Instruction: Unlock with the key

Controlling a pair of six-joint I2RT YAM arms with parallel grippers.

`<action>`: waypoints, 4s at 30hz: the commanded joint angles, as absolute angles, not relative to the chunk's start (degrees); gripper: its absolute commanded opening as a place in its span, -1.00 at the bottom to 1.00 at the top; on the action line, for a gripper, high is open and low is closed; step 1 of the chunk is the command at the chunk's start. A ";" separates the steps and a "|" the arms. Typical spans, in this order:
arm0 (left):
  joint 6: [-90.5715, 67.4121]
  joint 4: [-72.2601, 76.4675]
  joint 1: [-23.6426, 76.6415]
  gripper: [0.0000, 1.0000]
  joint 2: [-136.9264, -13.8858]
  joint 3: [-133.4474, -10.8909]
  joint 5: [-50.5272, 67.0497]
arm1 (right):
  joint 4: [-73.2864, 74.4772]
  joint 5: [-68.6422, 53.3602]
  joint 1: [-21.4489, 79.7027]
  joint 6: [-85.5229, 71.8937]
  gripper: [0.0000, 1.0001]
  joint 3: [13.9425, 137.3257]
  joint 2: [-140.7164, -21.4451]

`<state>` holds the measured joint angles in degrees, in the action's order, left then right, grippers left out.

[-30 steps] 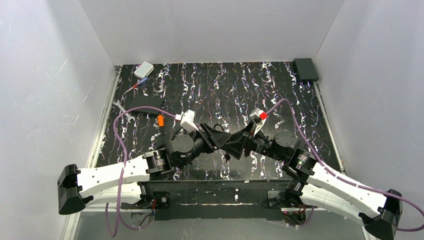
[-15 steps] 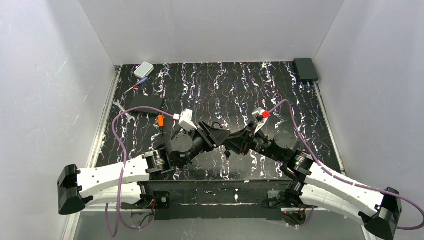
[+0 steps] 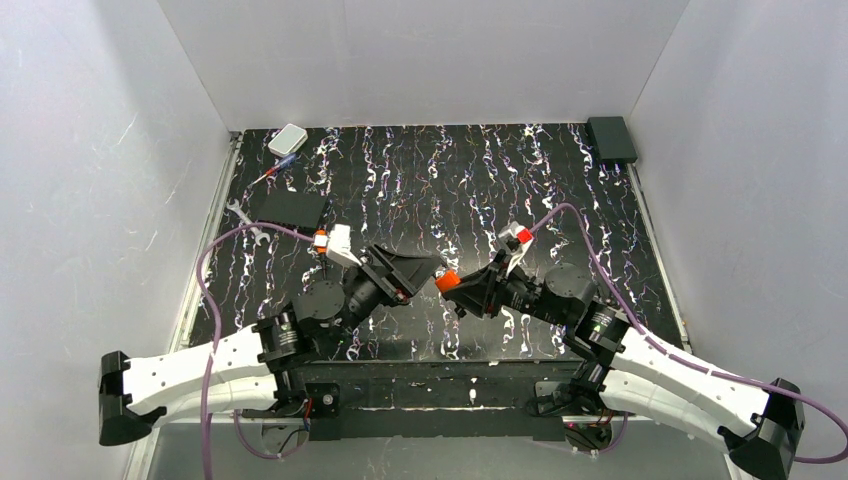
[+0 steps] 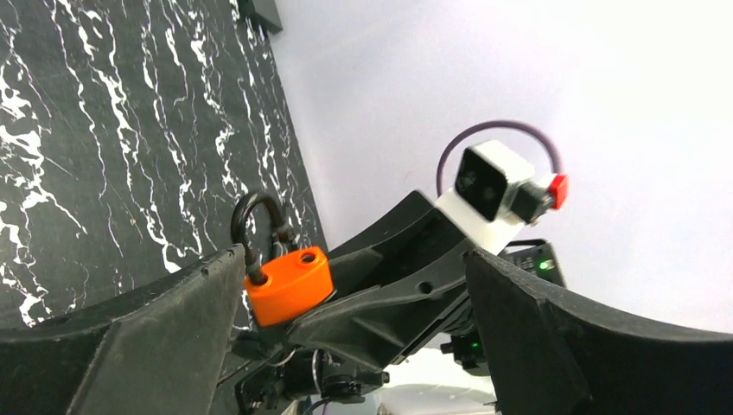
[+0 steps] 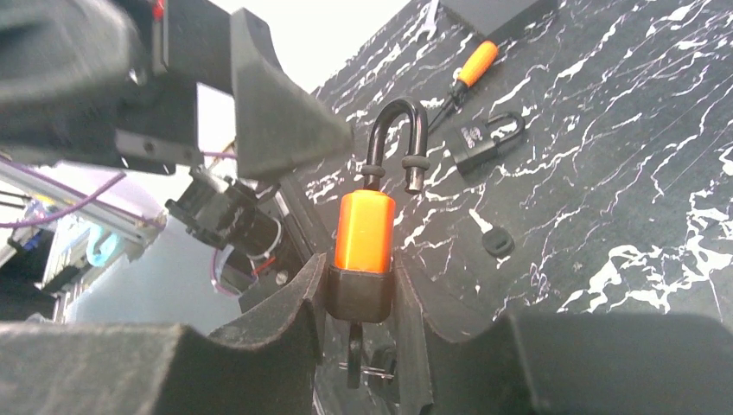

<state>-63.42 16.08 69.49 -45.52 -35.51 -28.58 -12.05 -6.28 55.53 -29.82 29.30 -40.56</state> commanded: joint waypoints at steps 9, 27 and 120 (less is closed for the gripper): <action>-68.48 -10.77 69.52 0.61 -49.45 -48.19 -36.15 | -10.90 -12.73 55.46 -23.62 -0.97 34.84 -39.96; -83.80 -42.10 67.73 0.42 -65.96 -64.74 -33.77 | -1.64 -19.54 55.46 -7.98 -0.97 45.08 -40.39; -6.50 -27.42 66.36 0.99 -39.46 -42.27 -48.08 | -32.88 -21.40 31.16 -50.67 -0.18 62.30 -113.97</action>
<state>-6.07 -27.42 66.81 -39.92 -42.50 -46.94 -30.04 -19.16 32.62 -50.98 58.43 -112.46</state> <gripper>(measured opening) 0.993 0.369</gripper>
